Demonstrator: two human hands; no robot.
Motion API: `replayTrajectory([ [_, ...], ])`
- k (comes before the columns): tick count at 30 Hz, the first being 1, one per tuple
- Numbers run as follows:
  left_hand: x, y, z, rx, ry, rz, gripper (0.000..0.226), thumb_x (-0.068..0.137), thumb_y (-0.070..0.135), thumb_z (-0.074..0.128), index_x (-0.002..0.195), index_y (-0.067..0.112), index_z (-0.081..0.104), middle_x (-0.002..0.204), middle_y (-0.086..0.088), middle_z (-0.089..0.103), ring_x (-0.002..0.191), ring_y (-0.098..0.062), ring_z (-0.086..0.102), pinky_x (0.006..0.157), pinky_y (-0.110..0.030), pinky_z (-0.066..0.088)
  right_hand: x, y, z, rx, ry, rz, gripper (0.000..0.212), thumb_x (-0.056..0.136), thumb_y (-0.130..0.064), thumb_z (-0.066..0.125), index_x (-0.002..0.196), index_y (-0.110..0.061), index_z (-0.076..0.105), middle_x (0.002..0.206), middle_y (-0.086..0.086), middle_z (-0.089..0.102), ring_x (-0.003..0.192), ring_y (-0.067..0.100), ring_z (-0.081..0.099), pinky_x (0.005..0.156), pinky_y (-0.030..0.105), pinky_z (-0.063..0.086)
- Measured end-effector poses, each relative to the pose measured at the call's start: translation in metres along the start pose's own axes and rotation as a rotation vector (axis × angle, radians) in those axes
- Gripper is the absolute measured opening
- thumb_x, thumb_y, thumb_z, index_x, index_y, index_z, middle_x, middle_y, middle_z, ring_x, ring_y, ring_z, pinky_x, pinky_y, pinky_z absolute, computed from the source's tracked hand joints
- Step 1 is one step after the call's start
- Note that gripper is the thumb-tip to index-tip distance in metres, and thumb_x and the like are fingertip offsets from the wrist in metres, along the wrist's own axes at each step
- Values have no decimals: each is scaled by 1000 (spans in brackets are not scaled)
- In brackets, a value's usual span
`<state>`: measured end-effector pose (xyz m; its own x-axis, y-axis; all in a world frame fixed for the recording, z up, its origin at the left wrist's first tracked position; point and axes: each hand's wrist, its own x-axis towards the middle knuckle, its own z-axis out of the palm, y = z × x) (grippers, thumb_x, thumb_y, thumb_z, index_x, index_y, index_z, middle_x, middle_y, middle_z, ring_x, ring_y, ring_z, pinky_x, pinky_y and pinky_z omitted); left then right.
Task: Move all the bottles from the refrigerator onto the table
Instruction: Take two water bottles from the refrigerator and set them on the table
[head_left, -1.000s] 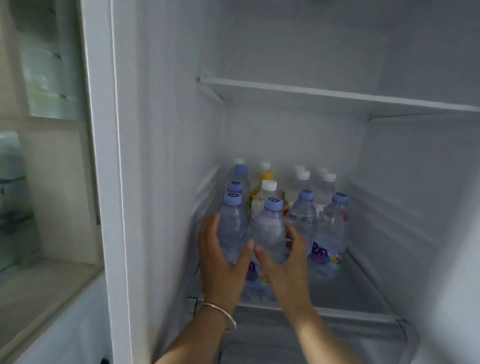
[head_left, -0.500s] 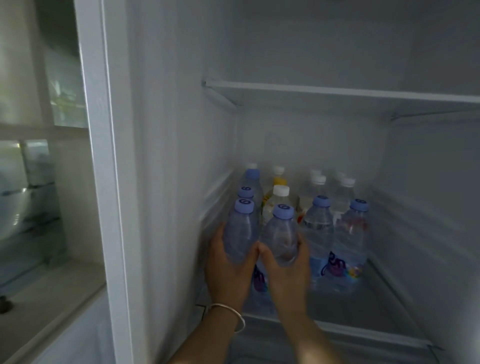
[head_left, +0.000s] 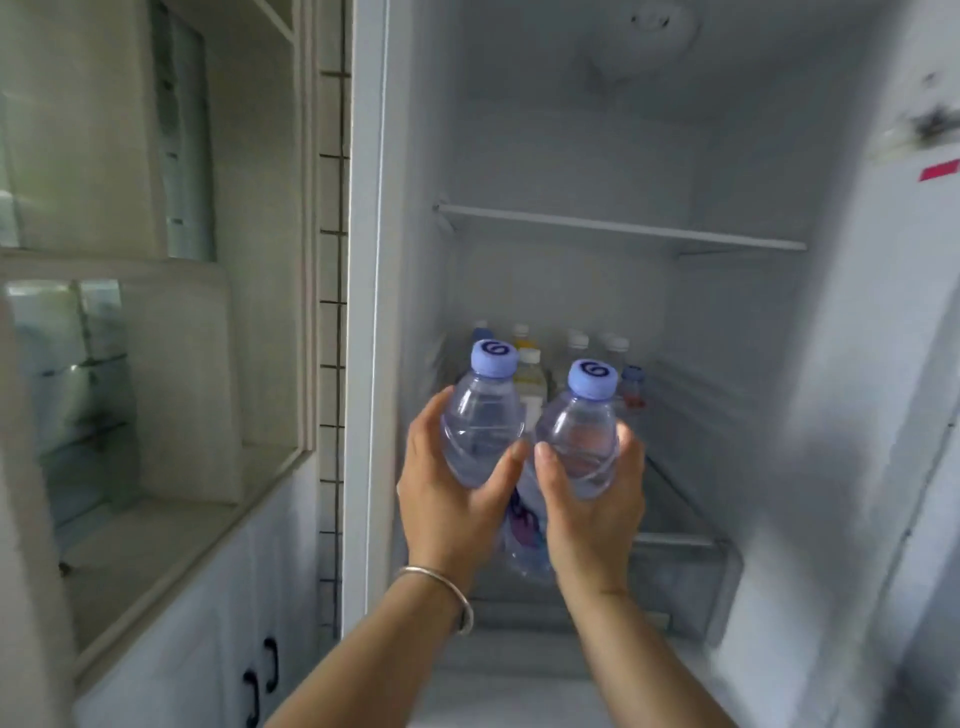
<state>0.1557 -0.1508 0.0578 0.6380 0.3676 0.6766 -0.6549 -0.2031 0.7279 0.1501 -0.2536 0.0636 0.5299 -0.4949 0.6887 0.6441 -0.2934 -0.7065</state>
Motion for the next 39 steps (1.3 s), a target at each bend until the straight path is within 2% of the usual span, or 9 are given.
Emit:
replayTrajectory([
  [3,-31,26,-31,-53,-95,16,64,65,54,70,122,37,46,118,6,63,108,-13,62,93,-42,51,-39,-35,-31,-53,57,12,65,56,-58,59,108,-18,55,88,-14,62,79,-4,59,69,3,41],
  [6,-70,55,-58,-107,-210,11,59,64,57,68,117,44,46,114,9,65,104,-8,63,91,-38,52,-83,-69,-68,-104,132,43,64,57,-58,61,107,-18,58,87,-13,67,80,-2,63,72,9,46],
  [11,-140,101,-90,-164,-363,-37,57,63,59,66,114,43,48,108,15,66,98,-1,63,85,-18,49,-144,-128,-134,-233,192,119,42,58,-52,67,94,-34,54,74,-34,64,70,-13,61,63,2,42],
  [13,-164,119,-95,-187,-402,-54,56,63,58,65,114,42,49,106,16,66,95,3,62,81,-9,45,-161,-148,-161,-297,224,135,33,63,-46,69,90,-38,52,74,-28,65,72,-11,61,63,3,43],
  [19,-235,179,-93,-279,-546,-58,54,67,55,67,114,38,47,104,12,66,93,-3,65,83,-26,52,-211,-194,-247,-418,338,180,56,55,-61,64,103,-35,52,85,-20,65,77,-11,61,69,14,44],
  [24,-315,239,-78,-388,-658,-74,59,67,56,68,118,34,49,108,9,66,96,-9,65,86,-36,55,-246,-242,-343,-549,451,224,44,65,-50,72,102,-37,51,80,-24,60,71,-10,59,66,14,41],
  [29,-407,318,-61,-470,-724,-80,55,65,60,65,116,49,46,111,14,65,98,-2,63,81,-8,47,-276,-297,-454,-624,551,234,63,52,-64,59,103,-28,57,83,-16,66,80,6,64,76,31,48],
  [35,-523,405,-28,-570,-799,-222,59,61,62,67,115,49,47,112,19,63,102,-2,61,87,-26,49,-306,-360,-587,-727,581,302,58,56,-56,64,106,-26,58,86,-12,69,82,12,66,76,31,47],
  [39,-589,456,7,-536,-871,-290,56,68,49,76,115,47,44,111,10,65,102,-10,62,87,-26,46,-310,-380,-674,-765,644,363,56,57,-57,61,106,-29,56,91,-8,68,86,19,63,77,30,44],
])
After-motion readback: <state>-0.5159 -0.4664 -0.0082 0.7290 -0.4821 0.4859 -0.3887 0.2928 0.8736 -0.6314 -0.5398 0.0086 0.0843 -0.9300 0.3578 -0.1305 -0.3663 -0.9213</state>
